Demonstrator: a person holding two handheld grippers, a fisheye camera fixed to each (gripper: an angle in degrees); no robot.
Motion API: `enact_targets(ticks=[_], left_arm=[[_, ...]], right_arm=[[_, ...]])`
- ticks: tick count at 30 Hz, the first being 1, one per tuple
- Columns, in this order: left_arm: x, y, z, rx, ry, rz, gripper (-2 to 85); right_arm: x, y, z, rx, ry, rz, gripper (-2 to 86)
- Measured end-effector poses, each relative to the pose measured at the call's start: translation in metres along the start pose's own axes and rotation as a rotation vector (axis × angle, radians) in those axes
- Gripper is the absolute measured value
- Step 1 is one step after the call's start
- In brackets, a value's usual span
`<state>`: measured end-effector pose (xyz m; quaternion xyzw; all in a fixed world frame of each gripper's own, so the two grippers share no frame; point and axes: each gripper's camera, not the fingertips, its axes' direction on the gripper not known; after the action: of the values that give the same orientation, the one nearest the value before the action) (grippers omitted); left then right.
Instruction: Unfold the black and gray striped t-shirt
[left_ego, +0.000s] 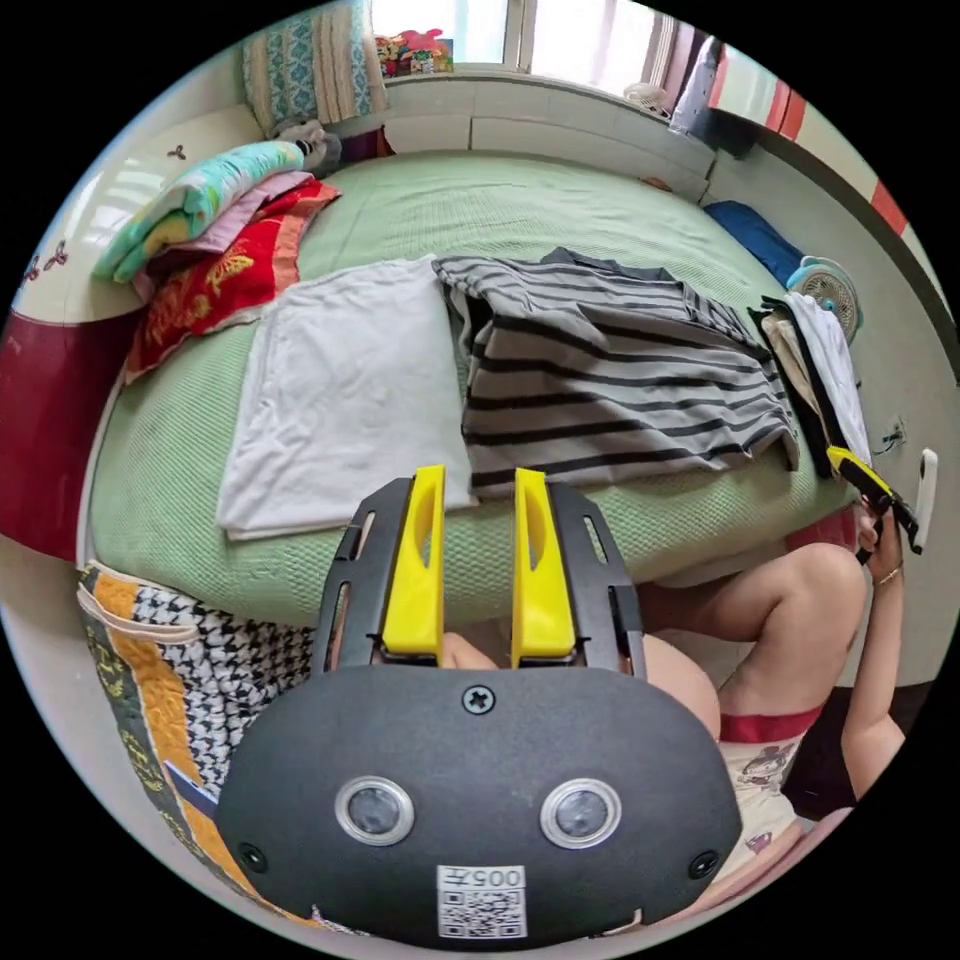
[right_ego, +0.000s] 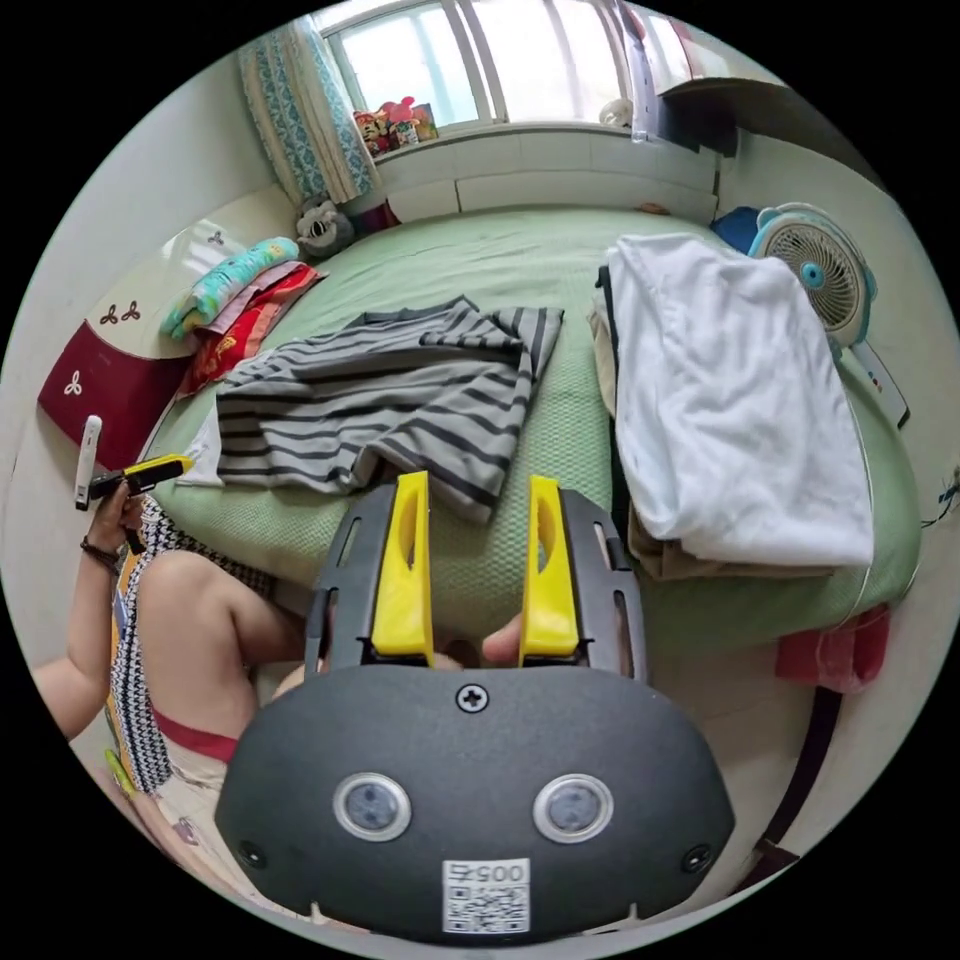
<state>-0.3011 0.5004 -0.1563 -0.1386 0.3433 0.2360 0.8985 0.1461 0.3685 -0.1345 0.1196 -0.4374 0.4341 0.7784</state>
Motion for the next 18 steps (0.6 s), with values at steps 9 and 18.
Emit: enact_targets(ticks=[9, 18], left_arm=[[-0.008, -0.005, 0.049, -0.032, 0.122, -0.084, 9.3], [0.004, -0.018, 0.042, -0.187, 0.013, 0.016, 0.0]], right_arm=[[-0.055, 0.016, 0.049, -0.121, 0.141, -0.105, 9.9], [-0.076, -0.001, 0.03, -0.053, 0.36, -0.051, -1.5]])
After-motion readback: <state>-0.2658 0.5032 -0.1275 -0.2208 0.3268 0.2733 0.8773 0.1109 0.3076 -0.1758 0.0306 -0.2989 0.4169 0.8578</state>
